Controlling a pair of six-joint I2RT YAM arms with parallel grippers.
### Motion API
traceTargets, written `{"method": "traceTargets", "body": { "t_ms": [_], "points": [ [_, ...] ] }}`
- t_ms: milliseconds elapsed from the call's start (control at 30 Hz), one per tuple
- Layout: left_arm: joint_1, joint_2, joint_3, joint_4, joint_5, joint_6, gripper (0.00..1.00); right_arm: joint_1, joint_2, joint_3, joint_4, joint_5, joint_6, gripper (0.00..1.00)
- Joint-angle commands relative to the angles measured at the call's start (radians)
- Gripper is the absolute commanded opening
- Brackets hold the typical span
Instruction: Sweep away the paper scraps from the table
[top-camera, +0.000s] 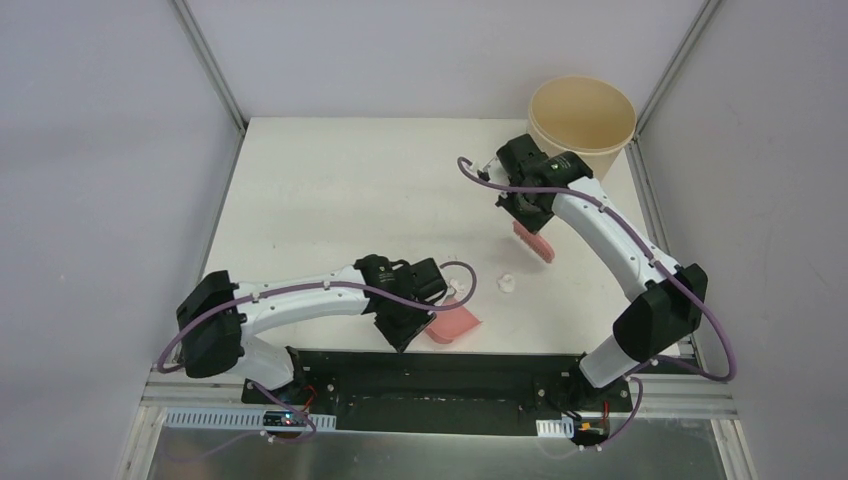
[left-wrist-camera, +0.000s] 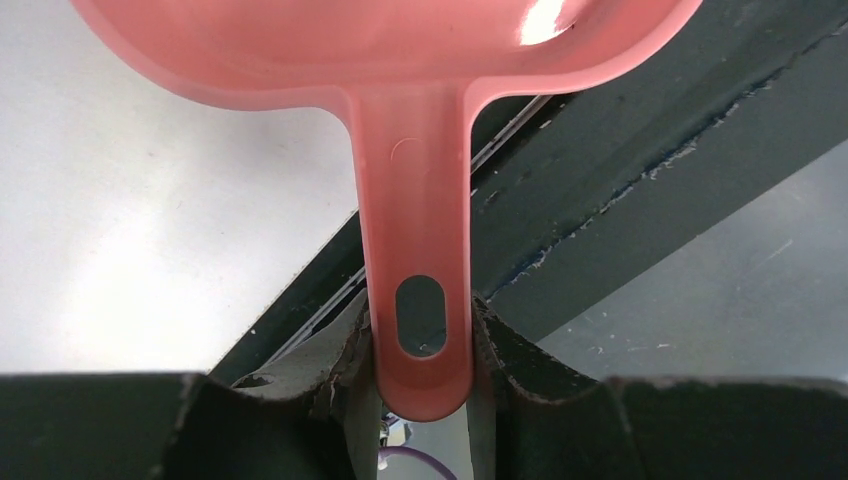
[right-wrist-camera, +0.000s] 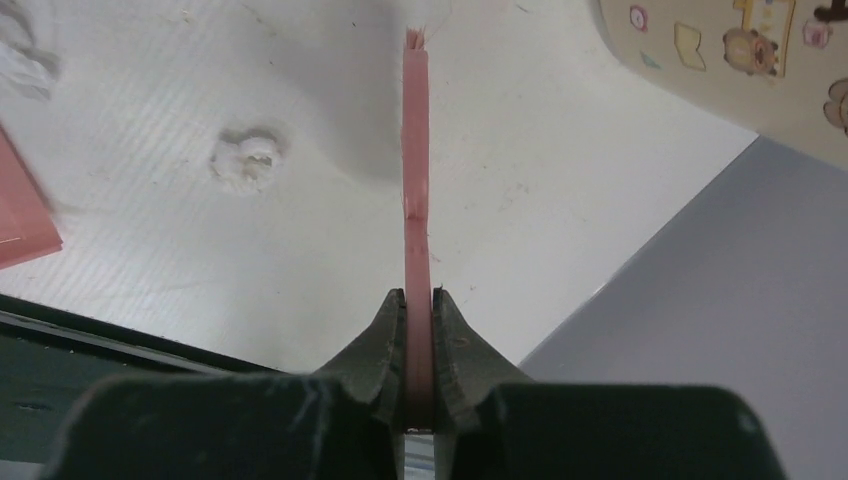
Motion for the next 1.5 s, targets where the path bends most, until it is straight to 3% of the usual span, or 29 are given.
{"method": "traceTargets", "body": {
  "t_ms": [0,67,267,667,1133,1300,1467],
  "points": [
    [-0.017,0.075,0.026,0.049,0.020,0.021,0.00,-0.013,-0.072,-0.059,0.025,0.109,0.046,0.00],
    [-0.023,0.108,0.034,0.068,0.020,0.019,0.00,-0.022,-0.071,-0.091,0.013,0.065,0.080,0.00],
    [-0.031,0.192,0.078,0.087,0.007,0.019,0.00,-0.029,-0.041,-0.140,0.006,-0.258,0.173,0.00],
    [-0.035,0.292,0.148,0.150,-0.021,0.043,0.00,-0.037,0.065,-0.088,-0.021,-0.778,0.211,0.00],
    [-0.034,0.167,0.067,0.284,-0.086,0.039,0.00,-0.139,-0.096,-0.011,-0.079,-0.573,0.161,0.00],
    [-0.034,0.132,0.057,0.288,-0.078,0.034,0.00,-0.193,-0.205,0.054,-0.089,-0.480,0.111,0.00],
    [-0.035,0.071,0.073,0.291,-0.043,-0.024,0.00,-0.314,-0.359,0.024,-0.102,-0.503,0.031,0.00]
  ]
}}
